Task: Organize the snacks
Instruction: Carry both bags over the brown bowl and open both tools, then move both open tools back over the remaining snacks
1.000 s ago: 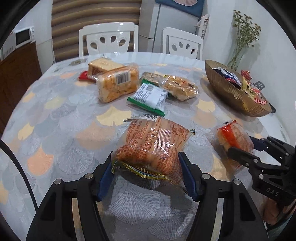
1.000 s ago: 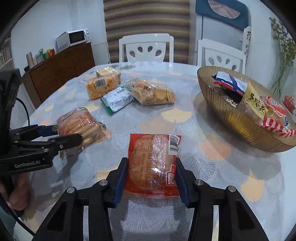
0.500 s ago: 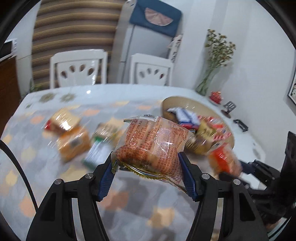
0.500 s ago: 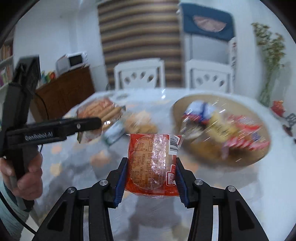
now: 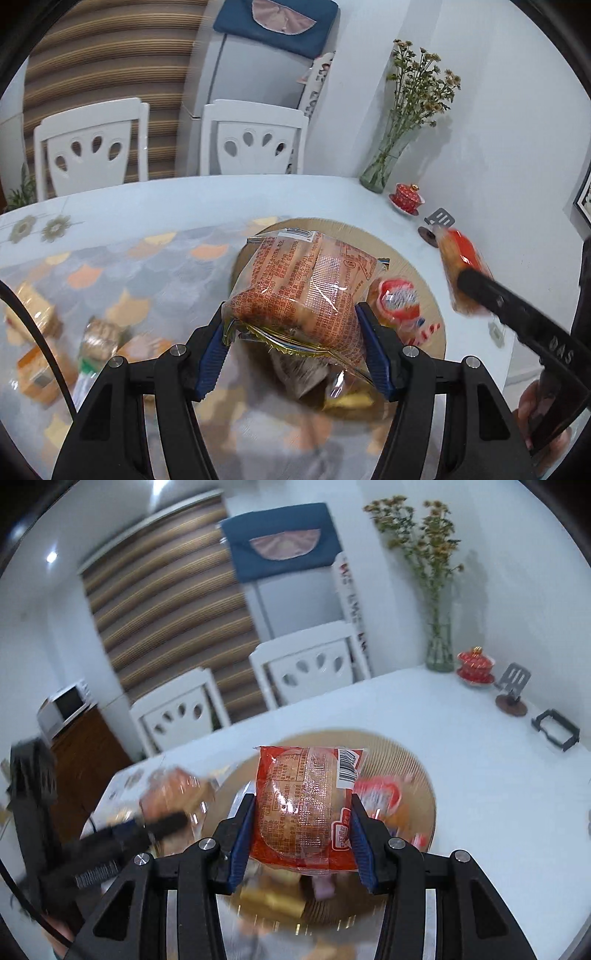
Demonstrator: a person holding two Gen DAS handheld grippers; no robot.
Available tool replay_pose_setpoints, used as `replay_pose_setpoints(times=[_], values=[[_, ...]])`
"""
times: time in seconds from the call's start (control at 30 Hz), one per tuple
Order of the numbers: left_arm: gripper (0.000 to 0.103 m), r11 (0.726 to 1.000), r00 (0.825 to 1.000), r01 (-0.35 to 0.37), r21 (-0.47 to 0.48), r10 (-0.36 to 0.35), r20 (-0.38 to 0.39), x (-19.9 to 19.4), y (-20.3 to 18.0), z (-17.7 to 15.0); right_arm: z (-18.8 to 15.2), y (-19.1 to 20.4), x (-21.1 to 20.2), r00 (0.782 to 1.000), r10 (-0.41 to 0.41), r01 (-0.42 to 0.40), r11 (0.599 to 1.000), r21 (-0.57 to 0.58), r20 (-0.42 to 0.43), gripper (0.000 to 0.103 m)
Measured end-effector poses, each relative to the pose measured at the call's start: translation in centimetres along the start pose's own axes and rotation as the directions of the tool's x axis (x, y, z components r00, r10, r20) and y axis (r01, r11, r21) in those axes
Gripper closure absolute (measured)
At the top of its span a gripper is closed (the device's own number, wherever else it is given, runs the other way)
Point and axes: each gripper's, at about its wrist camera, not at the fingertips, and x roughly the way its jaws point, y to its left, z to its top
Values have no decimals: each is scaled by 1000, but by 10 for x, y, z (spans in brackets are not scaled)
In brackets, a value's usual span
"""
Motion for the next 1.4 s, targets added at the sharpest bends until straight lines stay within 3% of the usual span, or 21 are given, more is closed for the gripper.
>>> replay_pose_setpoints(times=[0.07, 0.13, 0.23, 0.5, 0.57, 0.63, 0.8, 0.93, 1.0, 1.1, 1.2, 1.23, 1.4], values=[[37, 999, 999, -52, 5, 52, 13, 8, -7, 7, 13, 3, 11, 1000, -19, 19, 1000, -17, -4, 56], [29, 998, 998, -68, 16, 68, -2, 17, -10, 11, 21, 4, 23, 998, -55, 55, 998, -30, -21, 39], [28, 999, 998, -33, 22, 34, -53, 22, -6, 4, 18, 1, 22, 999, -31, 31, 999, -25, -20, 38], [28, 997, 996, -81, -3, 80, -40, -18, 30, -28, -19, 4, 18, 996, 43, -44, 999, -1, -84, 38], [28, 984, 983, -180, 12, 180, -27, -40, 41, -39, -26, 12, 15, 992, 77, -78, 997, -6, -99, 38], [29, 955, 955, -298, -1, 298, 4, -70, 62, -60, -34, 25, 13, 986, 116, -121, 992, -31, -120, 38], [29, 916, 926, -376, -137, 377, -24, -114, 124, -107, -64, 83, 8, 959, 221, -250, 955, -160, -178, 38], [30, 879, 905, -425, -216, 421, -64, -125, 161, -138, -102, 123, 20, 926, 277, -329, 925, -191, -255, 38], [31, 876, 909, -414, -247, 411, -63, -126, 173, -149, -122, 137, 34, 913, 275, -343, 918, -201, -303, 38], [30, 872, 917, -393, -291, 395, -58, -121, 187, -167, -152, 152, 52, 914, 246, -332, 910, -248, -323, 38], [31, 857, 921, -389, -338, 372, -117, -110, 199, -173, -177, 156, 65, 910, 249, -348, 893, -286, -330, 38], [31, 862, 926, -373, -344, 367, -85, -114, 199, -173, -179, 159, 72, 900, 234, -351, 889, -294, -368, 38], [29, 868, 947, -317, -383, 315, -71, -117, 205, -177, -178, 156, 72, 902, 246, -356, 888, -289, -355, 38]])
